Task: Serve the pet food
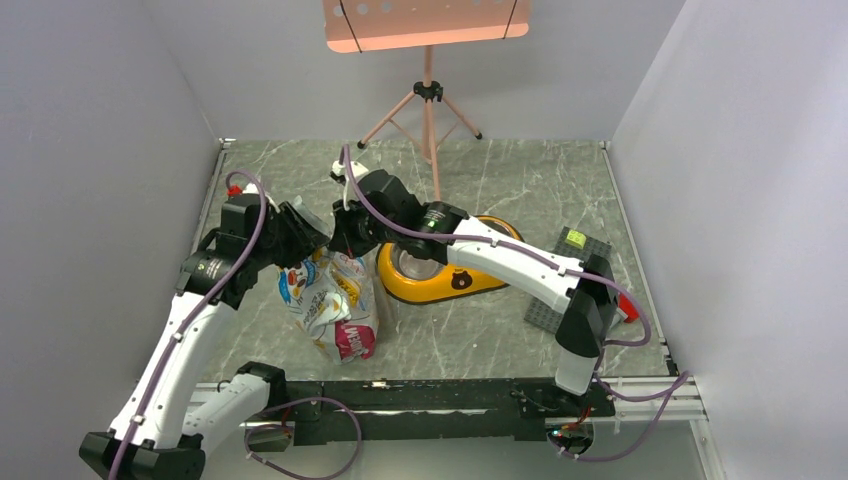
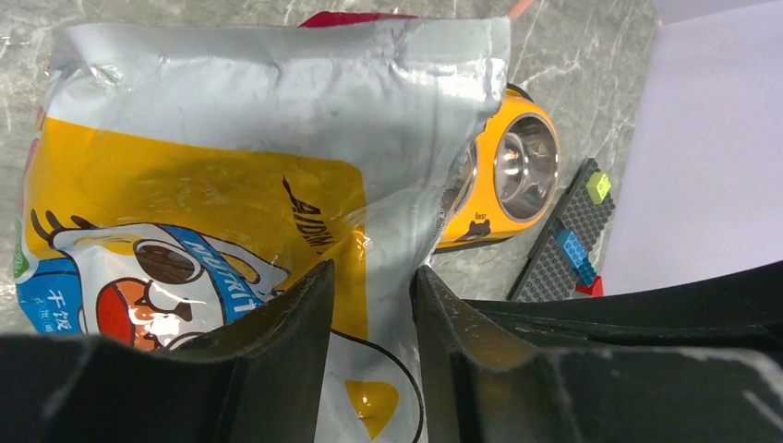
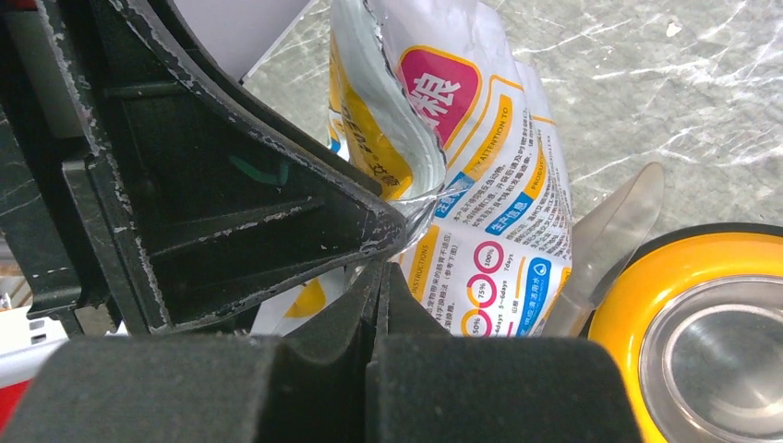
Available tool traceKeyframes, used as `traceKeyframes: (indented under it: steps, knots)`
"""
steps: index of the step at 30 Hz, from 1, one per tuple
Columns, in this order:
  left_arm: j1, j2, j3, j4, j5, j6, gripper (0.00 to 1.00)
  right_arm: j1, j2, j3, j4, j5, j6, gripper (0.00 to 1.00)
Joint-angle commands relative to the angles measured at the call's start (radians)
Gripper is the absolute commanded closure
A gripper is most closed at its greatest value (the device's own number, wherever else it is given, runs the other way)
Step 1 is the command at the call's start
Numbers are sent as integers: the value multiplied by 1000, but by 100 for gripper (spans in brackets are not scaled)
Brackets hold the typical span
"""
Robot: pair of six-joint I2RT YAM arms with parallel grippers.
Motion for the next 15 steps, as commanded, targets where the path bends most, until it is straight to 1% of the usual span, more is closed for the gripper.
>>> traceKeyframes:
  steps: [1,2,4,6,8,10,12,13,14,15]
  knots:
    - [5,33,38,-69,-28,63,55,1,-1,29,58,-3,-7,100]
    - [5,41,35,-68,-30,74,52,3,3,32,57,0,-9,100]
    - [5,63,49,-105,-41,93,50,8,15,45,48,7,-13,100]
    - [3,89,66,-137,-44,115,50,14,32,68,28,17,-18,100]
    - [3,108,71,-145,-32,141,54,18,47,83,12,26,-20,100]
    - [3,115,76,-152,-16,174,72,18,60,97,-8,32,-13,100]
    - [3,110,78,-155,-2,187,86,17,63,108,-30,42,-11,100]
    - [3,101,78,-148,8,191,89,15,61,110,-38,42,-12,100]
    - [3,91,75,-136,12,191,91,10,58,108,-42,34,-9,96]
    - [3,78,74,-131,18,186,92,4,57,107,-46,10,-4,89]
